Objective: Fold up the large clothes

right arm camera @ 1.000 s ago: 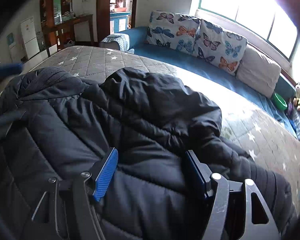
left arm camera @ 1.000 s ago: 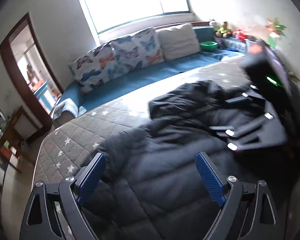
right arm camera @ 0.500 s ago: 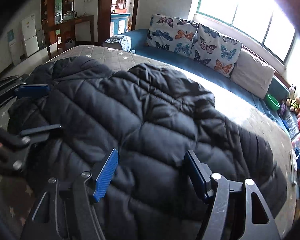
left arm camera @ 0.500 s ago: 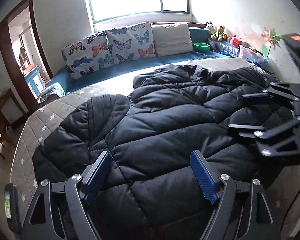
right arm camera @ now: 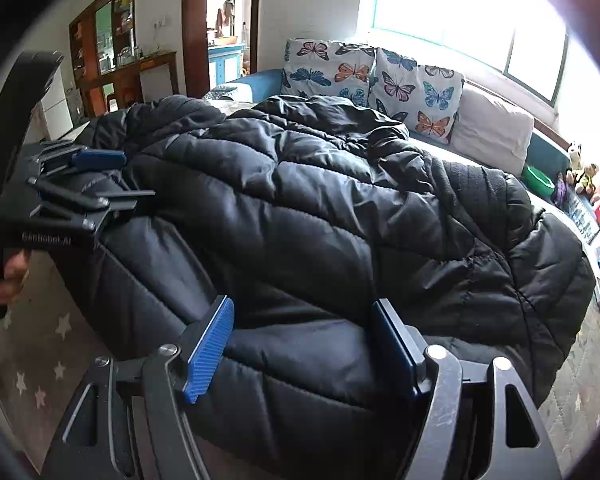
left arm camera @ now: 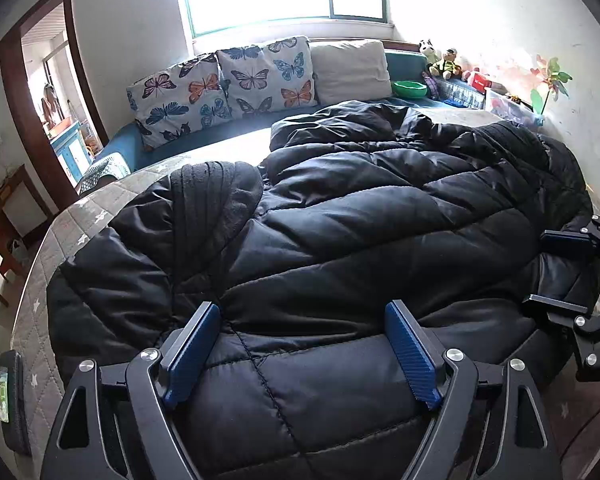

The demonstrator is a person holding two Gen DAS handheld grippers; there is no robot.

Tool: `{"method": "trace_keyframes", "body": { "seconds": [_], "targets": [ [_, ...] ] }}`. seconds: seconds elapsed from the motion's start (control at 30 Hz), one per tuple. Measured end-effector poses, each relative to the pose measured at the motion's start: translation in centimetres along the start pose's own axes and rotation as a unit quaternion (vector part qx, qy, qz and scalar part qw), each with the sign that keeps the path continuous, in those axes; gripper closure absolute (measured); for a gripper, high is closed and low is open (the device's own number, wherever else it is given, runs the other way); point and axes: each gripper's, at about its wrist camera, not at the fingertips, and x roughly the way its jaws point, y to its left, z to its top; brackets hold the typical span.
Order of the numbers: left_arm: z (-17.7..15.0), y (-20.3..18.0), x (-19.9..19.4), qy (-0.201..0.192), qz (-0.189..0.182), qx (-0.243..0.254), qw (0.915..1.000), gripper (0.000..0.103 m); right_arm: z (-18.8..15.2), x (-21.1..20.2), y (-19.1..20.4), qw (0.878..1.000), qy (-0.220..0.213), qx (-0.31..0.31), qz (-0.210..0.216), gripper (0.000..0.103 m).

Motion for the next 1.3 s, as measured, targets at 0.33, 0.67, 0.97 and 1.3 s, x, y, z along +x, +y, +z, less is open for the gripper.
{"method": "trace_keyframes", "body": {
  "seconds": [0.33,0.67,0.97,1.3],
  "targets": [
    [0.6,4.5,-4.8,-0.03,-0.002,-0.041,0.9987,0.013,1.2,-3.8,-6.5,0.997,-0.01,0.073,-0.006,0.026],
    [-1.0,11.7,-2.9,0.007,-0.004,-0.131,0.9914,0.02,0.4,0.9,-10.6,0.991,0.029,0.13,-0.016,0.025],
    [2.4,11.9,-5.2,-0.022,-0.012,-0.126,0.9918,0.028,5.0,-2.0,-9.0,0.994,-0.011,0.109,-0.014,0.026],
    [6.7,12.8,2.5,0.059,-0.025,-0.145,0.9874,0.062,5.5,3.2,-9.5,0.992,0.04,0.118,-0.005,0.026]
  ]
}}
